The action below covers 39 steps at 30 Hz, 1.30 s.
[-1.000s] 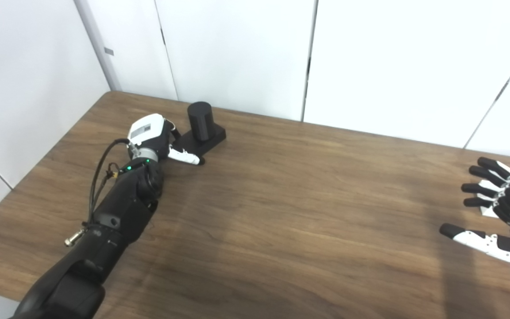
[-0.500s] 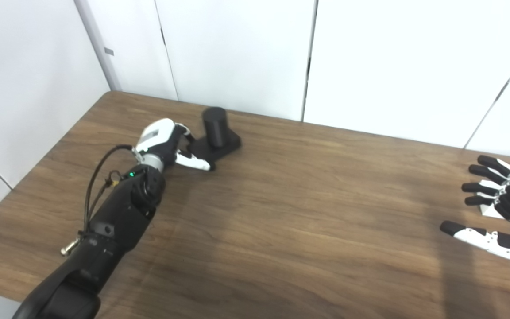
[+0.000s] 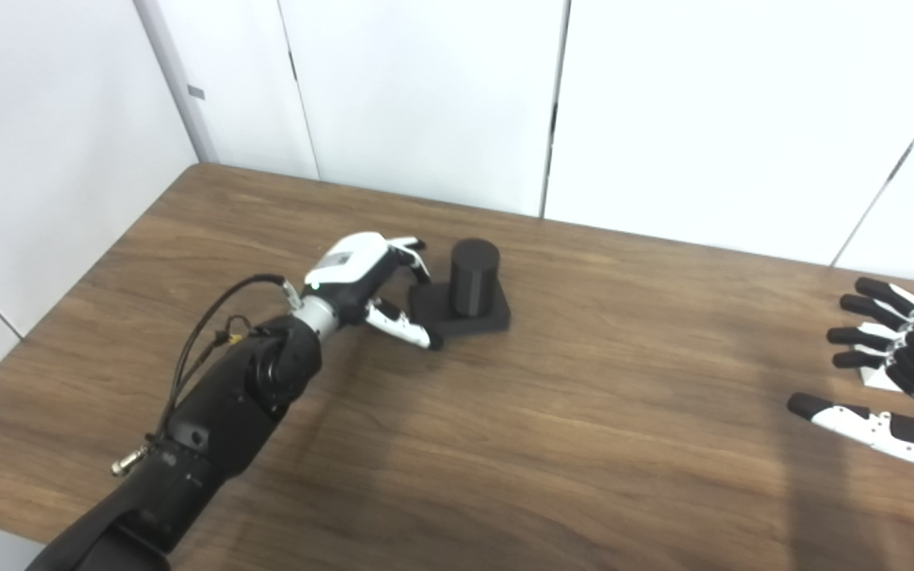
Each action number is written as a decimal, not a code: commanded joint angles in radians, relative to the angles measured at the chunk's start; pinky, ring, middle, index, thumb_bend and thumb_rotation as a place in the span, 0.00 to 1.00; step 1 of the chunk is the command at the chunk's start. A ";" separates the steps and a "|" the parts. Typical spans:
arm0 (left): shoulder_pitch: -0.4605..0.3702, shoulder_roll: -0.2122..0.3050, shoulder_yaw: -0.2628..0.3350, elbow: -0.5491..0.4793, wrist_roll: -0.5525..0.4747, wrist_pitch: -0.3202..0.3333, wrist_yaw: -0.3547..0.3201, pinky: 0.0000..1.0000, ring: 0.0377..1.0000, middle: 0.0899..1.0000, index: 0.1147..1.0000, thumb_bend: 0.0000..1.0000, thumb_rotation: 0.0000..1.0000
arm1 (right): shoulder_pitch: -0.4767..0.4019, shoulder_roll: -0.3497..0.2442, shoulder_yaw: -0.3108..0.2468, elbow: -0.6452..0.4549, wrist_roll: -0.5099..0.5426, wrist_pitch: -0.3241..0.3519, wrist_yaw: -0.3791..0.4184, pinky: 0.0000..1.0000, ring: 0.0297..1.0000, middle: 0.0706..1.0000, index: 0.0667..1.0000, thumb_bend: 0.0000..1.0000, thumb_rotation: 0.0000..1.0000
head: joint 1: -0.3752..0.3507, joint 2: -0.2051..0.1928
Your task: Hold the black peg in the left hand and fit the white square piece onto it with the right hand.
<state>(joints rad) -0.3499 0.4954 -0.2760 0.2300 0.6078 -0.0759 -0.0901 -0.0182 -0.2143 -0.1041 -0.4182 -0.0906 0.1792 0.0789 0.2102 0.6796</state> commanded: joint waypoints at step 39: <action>-0.020 -0.022 -0.291 -0.180 0.310 -0.140 -0.188 0.78 0.92 0.90 0.42 0.52 0.07 | -0.053 -0.008 -0.020 0.013 -0.059 -0.129 -0.051 0.56 0.63 0.73 0.75 0.62 0.28 | -0.267 0.049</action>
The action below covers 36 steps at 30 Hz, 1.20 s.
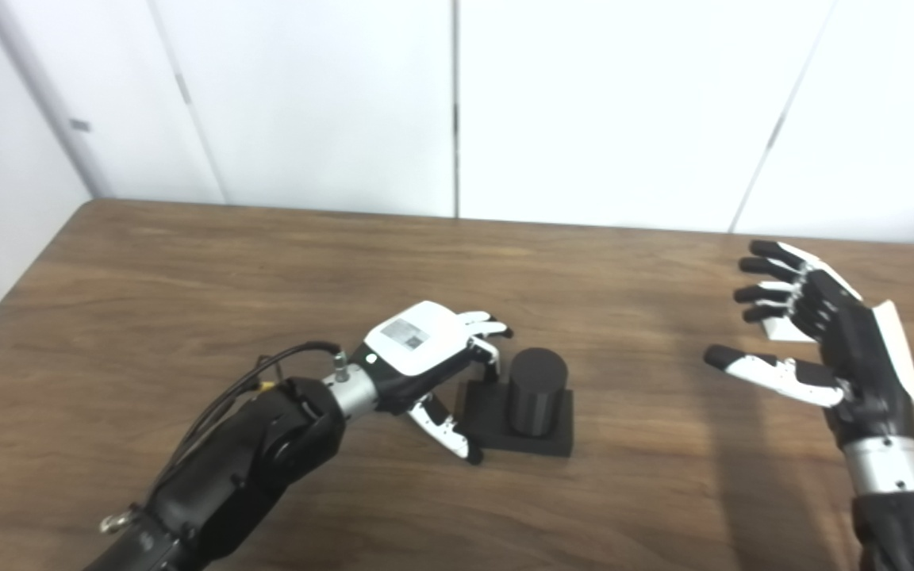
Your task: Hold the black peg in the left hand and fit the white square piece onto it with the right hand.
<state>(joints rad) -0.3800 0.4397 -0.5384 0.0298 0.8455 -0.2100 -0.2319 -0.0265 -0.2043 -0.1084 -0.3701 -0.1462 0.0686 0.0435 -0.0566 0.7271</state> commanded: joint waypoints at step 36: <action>0.081 0.127 0.059 -0.031 0.044 -0.087 -0.018 0.70 0.83 0.83 0.42 0.52 0.06 | -0.453 -0.558 0.258 0.149 -0.450 0.233 0.420 0.84 0.93 0.92 0.87 0.95 0.13 | -0.378 -0.101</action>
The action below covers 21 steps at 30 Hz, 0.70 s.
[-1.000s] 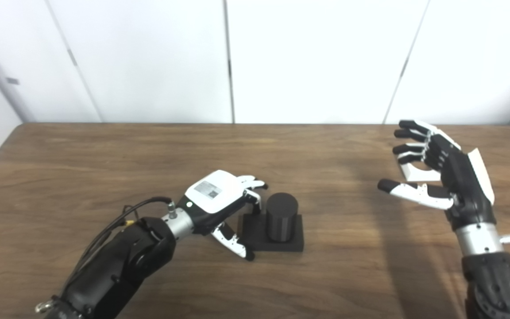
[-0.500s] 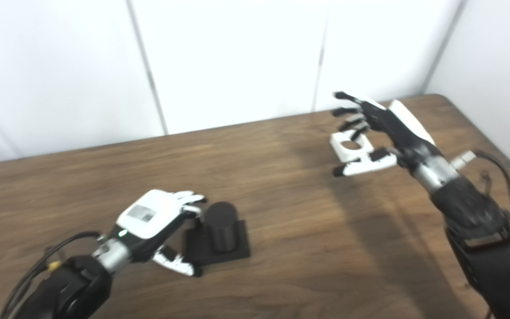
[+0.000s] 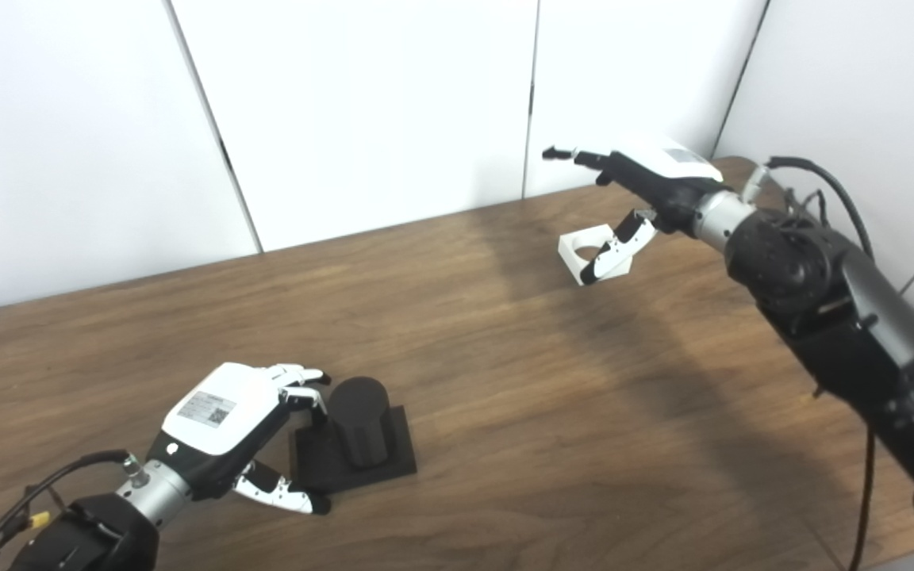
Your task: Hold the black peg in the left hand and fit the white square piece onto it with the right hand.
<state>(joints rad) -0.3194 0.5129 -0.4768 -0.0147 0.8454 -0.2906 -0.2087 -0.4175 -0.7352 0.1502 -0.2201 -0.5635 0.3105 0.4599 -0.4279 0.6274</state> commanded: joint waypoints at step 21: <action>0.051 0.059 0.041 -0.024 0.014 -0.011 -0.052 0.69 0.81 0.80 0.42 0.52 0.06 | -0.232 0.004 0.158 0.309 -0.259 -0.027 0.059 0.85 0.91 0.90 0.86 0.93 0.15 | -0.021 -0.002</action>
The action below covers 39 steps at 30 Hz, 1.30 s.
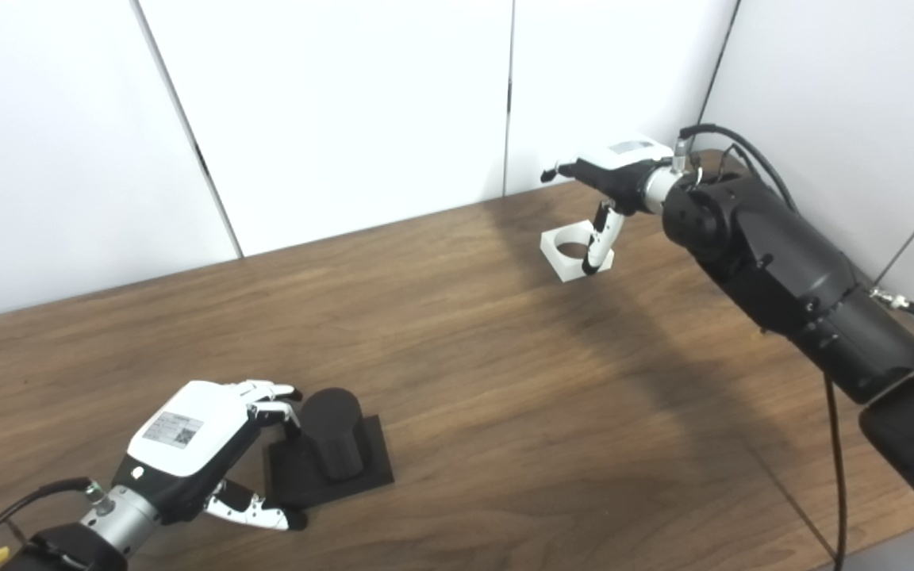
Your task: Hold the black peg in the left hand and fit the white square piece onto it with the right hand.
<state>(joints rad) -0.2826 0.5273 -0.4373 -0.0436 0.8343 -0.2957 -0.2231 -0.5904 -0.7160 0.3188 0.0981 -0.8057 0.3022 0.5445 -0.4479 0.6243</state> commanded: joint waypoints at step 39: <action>0.024 0.045 0.017 -0.026 0.009 0.004 -0.079 0.70 0.82 0.81 0.42 0.52 0.06 | -0.081 0.053 0.081 0.316 -0.081 -0.053 -0.121 0.77 0.87 0.86 0.73 0.81 0.15 | 0.020 0.017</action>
<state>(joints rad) -0.2686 0.5286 -0.4196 -0.0655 0.8211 -0.2878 -0.2604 -0.6504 -0.6475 0.4001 0.3978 -0.8807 0.2609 0.4420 -0.4264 0.6397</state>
